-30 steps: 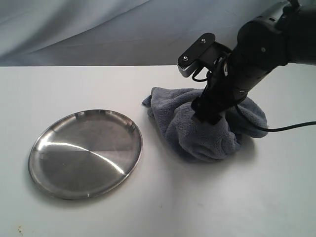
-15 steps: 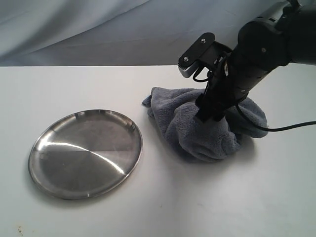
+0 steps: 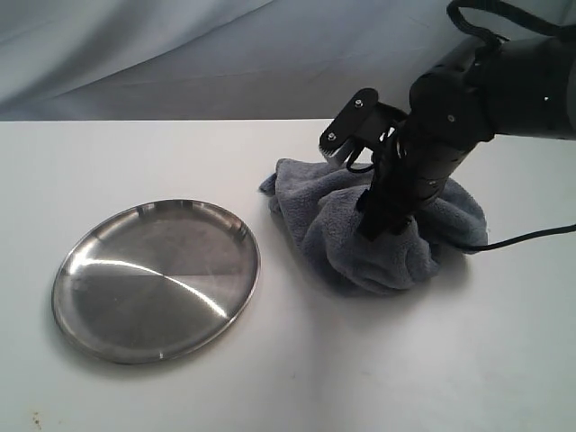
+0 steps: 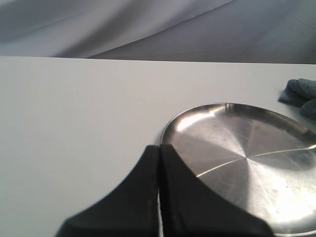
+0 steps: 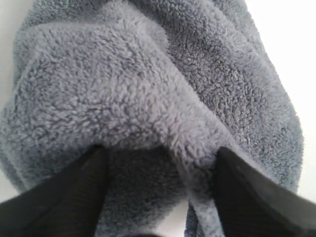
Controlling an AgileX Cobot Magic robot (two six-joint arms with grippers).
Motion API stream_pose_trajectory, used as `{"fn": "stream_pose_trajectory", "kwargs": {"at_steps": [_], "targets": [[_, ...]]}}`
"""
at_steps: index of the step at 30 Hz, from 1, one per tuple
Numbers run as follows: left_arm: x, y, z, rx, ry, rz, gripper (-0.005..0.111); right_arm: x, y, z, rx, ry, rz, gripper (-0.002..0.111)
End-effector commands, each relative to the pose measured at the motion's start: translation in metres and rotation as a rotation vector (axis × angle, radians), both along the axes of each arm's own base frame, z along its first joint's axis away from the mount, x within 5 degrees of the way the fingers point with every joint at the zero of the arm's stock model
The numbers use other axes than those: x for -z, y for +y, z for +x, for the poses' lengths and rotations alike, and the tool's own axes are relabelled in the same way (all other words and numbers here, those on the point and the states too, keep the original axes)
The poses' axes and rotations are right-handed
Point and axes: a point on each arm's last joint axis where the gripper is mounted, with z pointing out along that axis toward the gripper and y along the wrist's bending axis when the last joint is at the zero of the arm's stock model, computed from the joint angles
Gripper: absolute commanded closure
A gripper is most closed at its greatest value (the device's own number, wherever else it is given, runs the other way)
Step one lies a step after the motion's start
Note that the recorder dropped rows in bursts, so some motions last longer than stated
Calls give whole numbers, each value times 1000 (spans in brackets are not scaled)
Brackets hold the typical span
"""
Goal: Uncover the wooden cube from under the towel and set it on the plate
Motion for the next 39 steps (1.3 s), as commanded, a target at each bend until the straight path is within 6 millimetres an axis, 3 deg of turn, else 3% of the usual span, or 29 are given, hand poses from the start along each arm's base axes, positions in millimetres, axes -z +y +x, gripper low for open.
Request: {"fn": "stream_pose_trajectory", "kwargs": {"at_steps": [1, 4, 5, 8, 15, 24, 30, 39], "targets": [[1, 0, 0, -1, -8, 1, 107, 6, -4, 3, 1, 14, -32, 79], [1, 0, 0, -1, -8, 1, 107, 5, -4, 3, 1, 13, -34, 104], [1, 0, 0, -1, -8, 1, 107, 5, -5, 3, 2, 16, -41, 108], [1, 0, 0, -1, -8, 1, 107, -3, -5, 4, 6, 4, -39, 108], [1, 0, 0, -1, -8, 1, 107, -46, -5, -3, 32, -70, 59, 108], [1, 0, 0, -1, -8, 1, 107, -83, -12, -17, 29, -157, 123, 108], [1, 0, 0, -1, -8, 1, 107, -124, -19, -33, 15, -292, 218, 108], [1, 0, 0, -1, -8, 1, 107, -166, -24, -47, -29, -491, 342, 108]]}}
